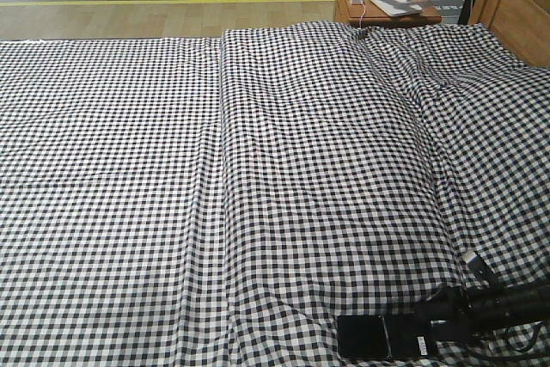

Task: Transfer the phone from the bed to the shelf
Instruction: 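Lower the open right gripper onto the phone and close on its edge, then lift the phone off the bed with the right gripper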

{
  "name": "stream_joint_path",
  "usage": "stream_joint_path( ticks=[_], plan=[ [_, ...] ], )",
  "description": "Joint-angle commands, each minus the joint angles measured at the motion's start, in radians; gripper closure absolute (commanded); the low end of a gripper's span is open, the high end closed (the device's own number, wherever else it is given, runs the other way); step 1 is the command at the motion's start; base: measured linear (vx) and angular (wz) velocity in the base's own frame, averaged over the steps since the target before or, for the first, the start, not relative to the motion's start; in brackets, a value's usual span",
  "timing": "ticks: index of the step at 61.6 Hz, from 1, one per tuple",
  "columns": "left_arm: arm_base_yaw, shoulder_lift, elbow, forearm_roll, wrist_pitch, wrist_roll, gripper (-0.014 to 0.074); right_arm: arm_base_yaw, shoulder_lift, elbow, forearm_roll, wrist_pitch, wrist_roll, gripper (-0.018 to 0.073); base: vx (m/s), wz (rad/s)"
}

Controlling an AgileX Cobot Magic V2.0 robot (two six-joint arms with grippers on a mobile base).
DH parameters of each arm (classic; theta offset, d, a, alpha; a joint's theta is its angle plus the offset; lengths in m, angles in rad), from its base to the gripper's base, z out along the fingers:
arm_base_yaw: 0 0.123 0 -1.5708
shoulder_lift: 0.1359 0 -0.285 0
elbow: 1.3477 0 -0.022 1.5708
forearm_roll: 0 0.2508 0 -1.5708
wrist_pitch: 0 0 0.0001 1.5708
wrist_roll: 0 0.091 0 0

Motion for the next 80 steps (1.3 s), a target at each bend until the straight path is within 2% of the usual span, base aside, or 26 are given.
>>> stream_joint_path(
  ticks=[1,20,40,52,64,73,80],
  plan=[
    [-0.006,-0.008,-0.025,-0.01,-0.072,-0.009,0.0595,-0.007,-0.043,-0.011,0.036,0.084,-0.016,-0.0035,0.0,0.0],
    [-0.006,-0.008,-0.025,-0.01,-0.072,-0.009,0.0595,0.018,0.005,-0.011,0.056,0.139,-0.031,-0.0035,0.0,0.0],
    [-0.006,-0.008,-0.025,-0.01,-0.072,-0.009,0.0595,0.118,0.013,-0.011,0.064,0.137,-0.053,-0.0034,0.0,0.0],
    [-0.006,-0.008,-0.025,-0.01,-0.072,-0.009,0.0595,0.121,0.013,-0.011,0.063,0.151,-0.053,0.0002,0.0,0.0],
    [-0.006,-0.008,-0.025,-0.01,-0.072,-0.009,0.0595,0.102,0.013,-0.011,0.066,0.175,-0.053,0.0134,0.0,0.0],
    [-0.006,-0.008,-0.025,-0.01,-0.072,-0.009,0.0595,0.094,0.013,-0.011,0.067,0.197,-0.059,0.03,0.0,0.0],
    [-0.006,-0.008,-0.025,-0.01,-0.072,-0.009,0.0595,0.093,0.013,-0.011,0.063,0.201,-0.06,0.0465,0.0,0.0]
  ],
)
